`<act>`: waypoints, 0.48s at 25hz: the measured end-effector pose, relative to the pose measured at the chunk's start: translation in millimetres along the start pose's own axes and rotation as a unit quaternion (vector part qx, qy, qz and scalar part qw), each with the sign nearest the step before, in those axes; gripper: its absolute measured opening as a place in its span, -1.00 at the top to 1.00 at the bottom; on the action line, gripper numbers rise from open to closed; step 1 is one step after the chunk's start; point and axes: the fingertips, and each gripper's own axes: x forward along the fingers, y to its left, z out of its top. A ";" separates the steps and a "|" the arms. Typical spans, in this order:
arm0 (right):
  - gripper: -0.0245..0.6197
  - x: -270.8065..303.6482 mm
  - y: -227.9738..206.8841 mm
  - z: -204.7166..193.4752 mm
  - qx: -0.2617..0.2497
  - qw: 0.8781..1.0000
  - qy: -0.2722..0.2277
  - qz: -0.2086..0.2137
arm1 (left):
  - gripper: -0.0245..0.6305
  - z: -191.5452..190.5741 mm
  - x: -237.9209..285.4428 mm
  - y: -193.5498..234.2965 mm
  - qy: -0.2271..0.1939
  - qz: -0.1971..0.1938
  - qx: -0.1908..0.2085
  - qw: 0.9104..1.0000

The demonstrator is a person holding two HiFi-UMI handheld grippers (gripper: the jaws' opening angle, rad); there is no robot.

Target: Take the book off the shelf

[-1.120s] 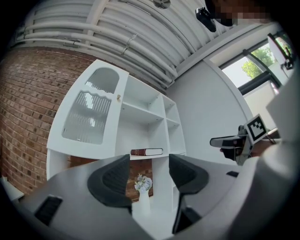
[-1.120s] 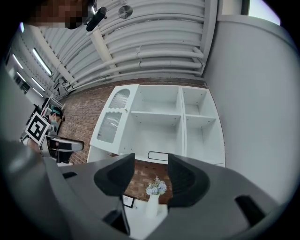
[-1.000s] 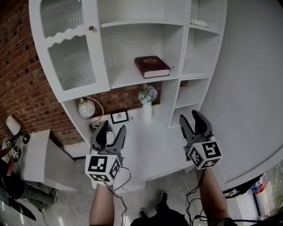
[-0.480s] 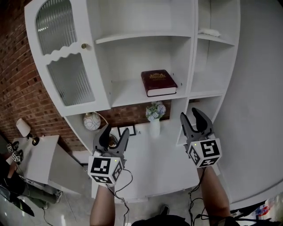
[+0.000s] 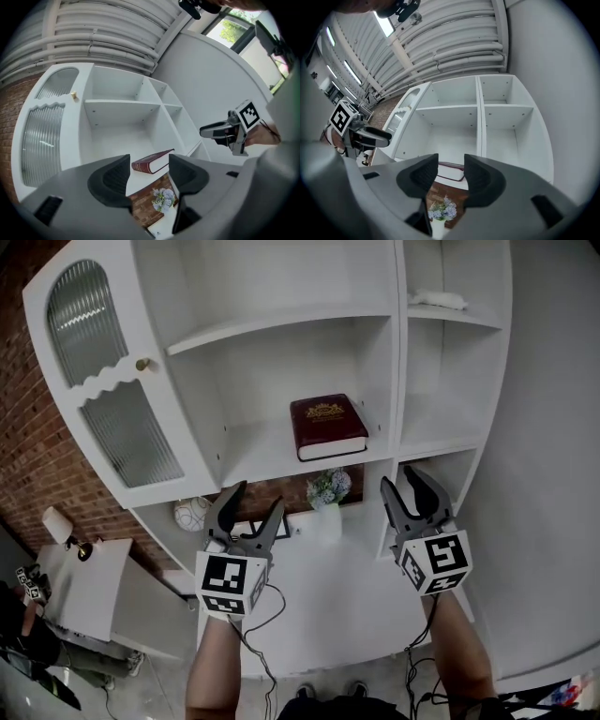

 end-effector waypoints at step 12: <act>0.44 4.9 -21.1 -7.5 -0.012 0.998 0.021 -0.053 | 0.43 -1.0 121.4 -23.1 0.024 -0.125 0.180 0.975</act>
